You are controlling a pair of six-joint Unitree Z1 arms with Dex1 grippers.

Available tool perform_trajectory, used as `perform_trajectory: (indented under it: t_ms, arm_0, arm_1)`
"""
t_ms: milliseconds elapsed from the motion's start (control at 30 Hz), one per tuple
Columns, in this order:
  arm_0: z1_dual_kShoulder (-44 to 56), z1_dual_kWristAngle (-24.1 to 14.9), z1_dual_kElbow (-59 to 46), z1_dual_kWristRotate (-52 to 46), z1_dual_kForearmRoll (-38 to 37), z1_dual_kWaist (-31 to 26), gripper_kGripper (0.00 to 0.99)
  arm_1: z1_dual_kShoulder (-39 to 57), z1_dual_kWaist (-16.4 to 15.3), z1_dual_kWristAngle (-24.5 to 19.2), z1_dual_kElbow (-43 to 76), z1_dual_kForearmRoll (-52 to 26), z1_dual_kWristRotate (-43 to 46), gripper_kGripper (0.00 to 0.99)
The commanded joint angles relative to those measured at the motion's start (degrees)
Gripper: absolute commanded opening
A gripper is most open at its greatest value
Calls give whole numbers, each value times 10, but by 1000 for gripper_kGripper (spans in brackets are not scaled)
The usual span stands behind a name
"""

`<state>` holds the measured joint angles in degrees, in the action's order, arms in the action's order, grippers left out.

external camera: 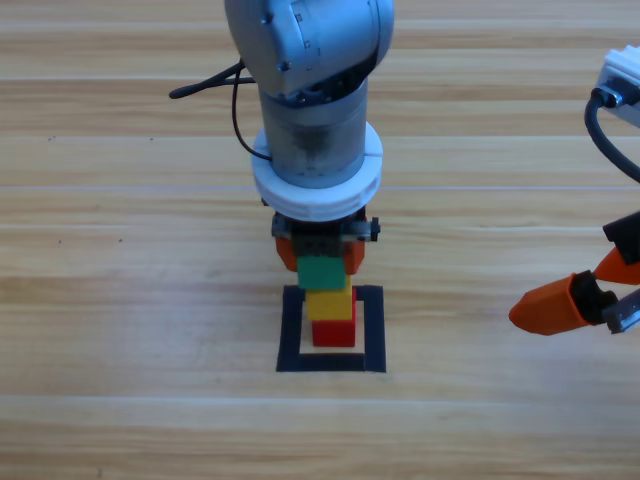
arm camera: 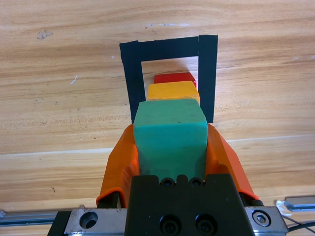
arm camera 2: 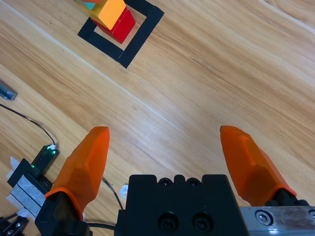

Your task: Stack the blocks in the rectangular block: red at the bottom, yellow in the middle, green on top

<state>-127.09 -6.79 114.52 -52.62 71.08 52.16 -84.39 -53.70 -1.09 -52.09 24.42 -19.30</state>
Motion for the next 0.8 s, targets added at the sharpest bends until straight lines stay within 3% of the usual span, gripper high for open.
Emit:
perform_trajectory:
  t_ms: [33, 633, 700, 733, 767, 800]
  arm_0:
    - [-33, -8, 4, 1, 5, 18, 253]
    - [-42, -18, 7, -1, 5, 20, 265]
    - [-41, -19, 9, -2, 5, 21, 385]
    - [-40, -19, 9, -4, 5, 22, 532]
    - [-39, -20, 8, -10, 7, 24, 819]
    - [-38, -21, 6, -13, 12, 25, 945]
  arm_1:
    - [-22, 16, 6, 15, -10, 7, 989]
    - [-29, 16, 6, 15, -10, 11, 989]
    - [-29, 16, 6, 16, -10, 11, 989]
    - [-29, 16, 6, 16, -10, 11, 989]
    - [-27, 16, 6, 17, -10, 12, 989]
    - [-24, 16, 3, 18, -10, 12, 988]
